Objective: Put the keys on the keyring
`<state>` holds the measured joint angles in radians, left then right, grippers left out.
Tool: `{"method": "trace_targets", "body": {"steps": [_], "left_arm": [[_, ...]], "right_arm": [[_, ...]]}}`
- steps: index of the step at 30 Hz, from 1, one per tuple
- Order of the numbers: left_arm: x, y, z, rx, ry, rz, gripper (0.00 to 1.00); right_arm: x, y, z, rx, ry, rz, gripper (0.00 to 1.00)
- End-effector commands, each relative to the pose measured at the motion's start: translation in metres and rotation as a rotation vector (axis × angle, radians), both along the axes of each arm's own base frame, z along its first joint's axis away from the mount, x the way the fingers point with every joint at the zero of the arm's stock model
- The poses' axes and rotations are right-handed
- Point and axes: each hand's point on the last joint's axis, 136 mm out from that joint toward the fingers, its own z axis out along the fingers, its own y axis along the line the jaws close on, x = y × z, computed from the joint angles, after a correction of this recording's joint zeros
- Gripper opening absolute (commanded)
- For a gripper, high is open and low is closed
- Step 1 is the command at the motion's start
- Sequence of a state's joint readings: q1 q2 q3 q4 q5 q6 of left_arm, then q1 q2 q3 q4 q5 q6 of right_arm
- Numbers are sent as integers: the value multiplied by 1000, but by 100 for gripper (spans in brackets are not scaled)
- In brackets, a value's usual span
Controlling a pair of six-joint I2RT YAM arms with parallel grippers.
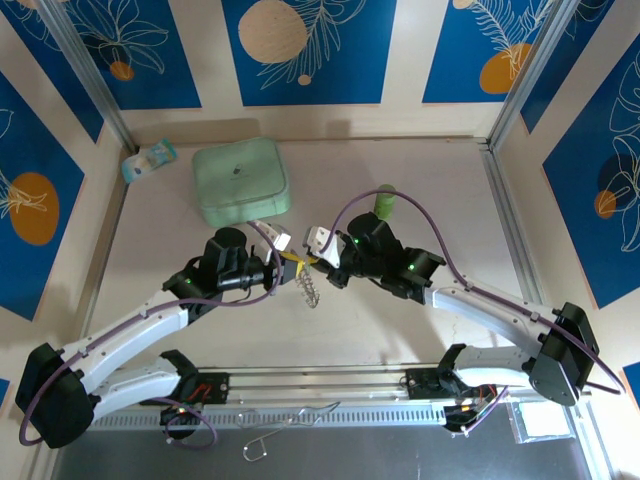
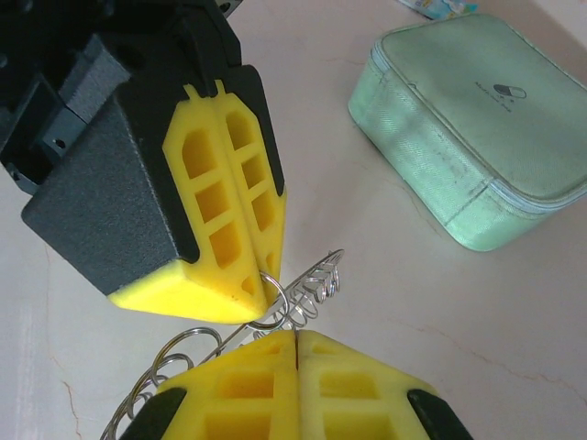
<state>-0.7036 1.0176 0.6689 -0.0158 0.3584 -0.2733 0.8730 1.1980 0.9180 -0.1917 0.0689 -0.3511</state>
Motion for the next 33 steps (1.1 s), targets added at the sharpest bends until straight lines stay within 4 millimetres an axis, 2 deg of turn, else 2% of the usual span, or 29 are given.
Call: {"method": "trace_targets", "body": {"steps": [1, 19, 33], "left_arm": [[1, -9, 29, -65, -58, -17, 0], [1, -12, 30, -71, -55, -30, 0], [2, -12, 29, -72, -55, -29, 0]], "right_arm": [[-5, 3, 5, 31, 4, 21, 0], [0, 6, 4, 20, -8, 16, 0], [-4, 9, 3, 27, 4, 43, 0]]}}
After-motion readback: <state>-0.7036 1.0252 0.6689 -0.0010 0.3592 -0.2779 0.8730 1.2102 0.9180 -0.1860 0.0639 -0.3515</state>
